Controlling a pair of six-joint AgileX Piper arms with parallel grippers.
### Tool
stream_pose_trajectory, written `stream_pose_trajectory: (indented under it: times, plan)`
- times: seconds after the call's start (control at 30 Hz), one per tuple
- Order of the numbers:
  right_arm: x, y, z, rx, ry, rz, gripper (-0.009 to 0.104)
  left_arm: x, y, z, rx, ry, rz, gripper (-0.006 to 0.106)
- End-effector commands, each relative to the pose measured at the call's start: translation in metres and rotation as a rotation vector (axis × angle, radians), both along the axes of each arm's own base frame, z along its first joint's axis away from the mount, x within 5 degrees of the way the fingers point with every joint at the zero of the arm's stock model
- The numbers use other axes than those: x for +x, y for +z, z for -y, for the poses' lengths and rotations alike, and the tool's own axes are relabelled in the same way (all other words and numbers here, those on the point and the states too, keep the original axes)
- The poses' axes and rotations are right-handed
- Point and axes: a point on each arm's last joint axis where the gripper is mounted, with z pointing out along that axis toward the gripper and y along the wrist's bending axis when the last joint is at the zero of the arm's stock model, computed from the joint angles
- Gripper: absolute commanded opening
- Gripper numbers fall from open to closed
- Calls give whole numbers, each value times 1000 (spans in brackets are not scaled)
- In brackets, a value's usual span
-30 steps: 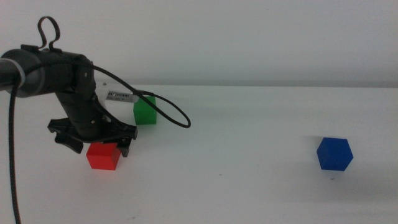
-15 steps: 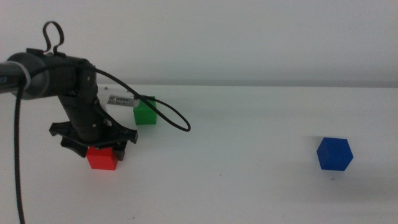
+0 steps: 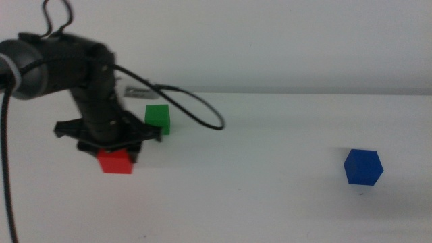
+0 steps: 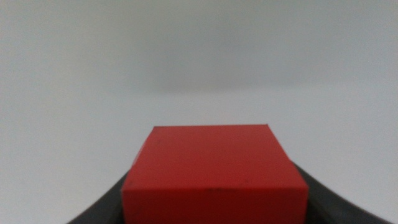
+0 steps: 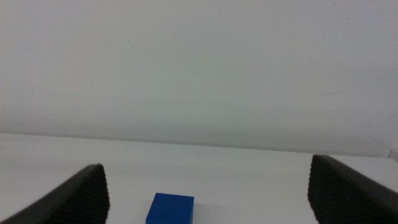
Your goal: Stack red cubes first, then green, then blue cubes in a specific spot.
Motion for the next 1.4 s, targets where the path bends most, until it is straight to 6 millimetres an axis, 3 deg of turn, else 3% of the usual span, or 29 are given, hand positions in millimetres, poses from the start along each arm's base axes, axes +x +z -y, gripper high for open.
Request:
stream_pose_trajectory:
  times: [0.0, 0.07, 0.1, 0.27, 0.37, 0.53, 0.7, 0.97, 1.37]
  plan:
    - [-1, -11, 1, -10, -9, 4, 85, -10, 16, 26, 8, 39, -14, -2]
    - [-1, -11, 1, -10, -9, 4, 85, -12, 20, 51, 20, 38, -30, -2]
    - [-1, -11, 1, -10, -9, 4, 85, -12, 21, 75, 42, 43, -39, -2]
    - [-1, -11, 1, -10, -9, 4, 85, -5, 18, 134, 53, -16, -47, -2]
    - [-1, -11, 1, -10, -9, 4, 85, 1, 12, 166, 29, -33, -35, -2]
    - [-1, -11, 1, -10, -9, 4, 85, 7, 5, 201, -4, -62, -2, -2]
    - [-1, -11, 1, -10, -9, 4, 85, 11, -6, 214, -28, -61, -28, -2]
    - [-1, -11, 1, -10, -9, 4, 85, 5, -29, 208, 13, -31, -86, -2]
    - [-1, -11, 1, -10, -9, 4, 85, 15, -40, 205, -46, 40, -84, -2]
